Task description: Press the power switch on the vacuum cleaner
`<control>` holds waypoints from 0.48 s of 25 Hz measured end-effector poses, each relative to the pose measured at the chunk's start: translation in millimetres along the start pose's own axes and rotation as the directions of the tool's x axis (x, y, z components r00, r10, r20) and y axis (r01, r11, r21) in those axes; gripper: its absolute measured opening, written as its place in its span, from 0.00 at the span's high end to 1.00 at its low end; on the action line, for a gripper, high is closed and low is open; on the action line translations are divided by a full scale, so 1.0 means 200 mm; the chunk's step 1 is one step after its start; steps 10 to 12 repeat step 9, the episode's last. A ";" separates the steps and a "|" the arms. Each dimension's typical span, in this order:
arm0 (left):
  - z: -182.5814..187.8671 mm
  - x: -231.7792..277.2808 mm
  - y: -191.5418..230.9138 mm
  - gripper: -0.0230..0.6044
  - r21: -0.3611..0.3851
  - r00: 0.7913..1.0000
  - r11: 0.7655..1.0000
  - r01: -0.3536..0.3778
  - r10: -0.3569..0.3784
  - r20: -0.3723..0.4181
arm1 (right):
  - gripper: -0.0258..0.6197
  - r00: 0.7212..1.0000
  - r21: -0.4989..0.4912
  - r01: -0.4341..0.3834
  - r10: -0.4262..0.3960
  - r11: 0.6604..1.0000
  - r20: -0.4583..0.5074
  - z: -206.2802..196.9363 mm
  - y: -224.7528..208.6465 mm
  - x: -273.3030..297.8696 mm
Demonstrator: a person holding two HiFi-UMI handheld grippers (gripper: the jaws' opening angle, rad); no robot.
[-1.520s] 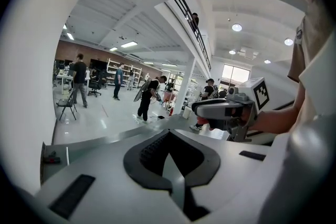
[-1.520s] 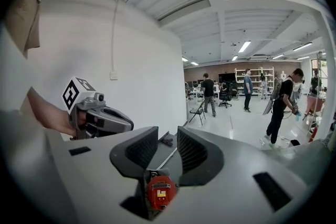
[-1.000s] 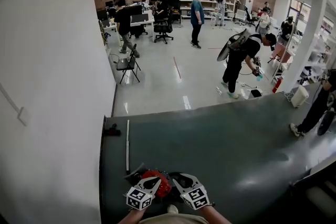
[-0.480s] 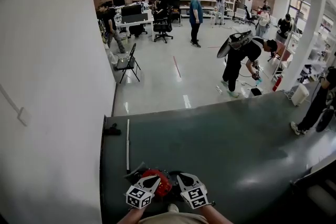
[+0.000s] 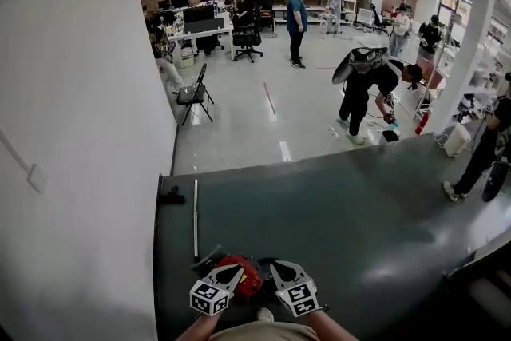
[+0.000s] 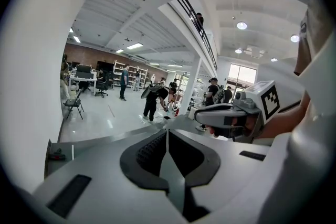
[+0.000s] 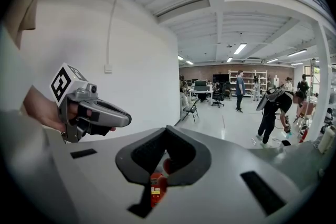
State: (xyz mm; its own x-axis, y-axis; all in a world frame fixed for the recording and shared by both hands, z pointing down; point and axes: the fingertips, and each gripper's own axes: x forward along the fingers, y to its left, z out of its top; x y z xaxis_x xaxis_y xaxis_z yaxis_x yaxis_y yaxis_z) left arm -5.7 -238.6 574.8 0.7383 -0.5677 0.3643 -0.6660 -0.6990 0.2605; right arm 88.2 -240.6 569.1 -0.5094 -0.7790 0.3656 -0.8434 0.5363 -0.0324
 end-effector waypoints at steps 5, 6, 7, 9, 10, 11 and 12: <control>0.04 0.00 0.00 0.96 0.002 1.000 1.000 0.011 -0.011 0.015 | 0.95 1.000 -0.001 0.000 0.000 1.000 0.012 0.07 -0.03 -0.02; 0.06 0.00 -0.01 0.96 0.003 1.000 1.000 0.014 -0.014 0.018 | 0.95 1.000 -0.002 0.000 0.000 1.000 0.019 0.08 -0.04 -0.03; 0.07 0.01 -0.02 0.96 0.004 1.000 1.000 0.017 -0.017 0.022 | 0.95 1.000 -0.003 -0.001 0.001 1.000 0.025 0.10 -0.05 -0.04; 0.09 0.01 -0.03 0.96 0.008 0.999 1.000 0.022 -0.023 0.030 | 0.95 0.999 -0.007 -0.002 0.002 1.000 0.036 0.13 -0.08 -0.06; 0.09 0.01 -0.03 0.96 0.008 0.999 1.000 0.022 -0.023 0.030 | 0.95 0.999 -0.007 -0.002 0.002 1.000 0.036 0.13 -0.08 -0.06; 0.09 0.01 -0.03 0.96 0.008 0.999 1.000 0.022 -0.023 0.030 | 0.95 0.999 -0.007 -0.002 0.002 1.000 0.036 0.13 -0.08 -0.06; 0.09 0.01 -0.03 0.96 0.008 0.999 1.000 0.022 -0.023 0.030 | 0.95 0.999 -0.007 -0.002 0.002 1.000 0.036 0.13 -0.08 -0.06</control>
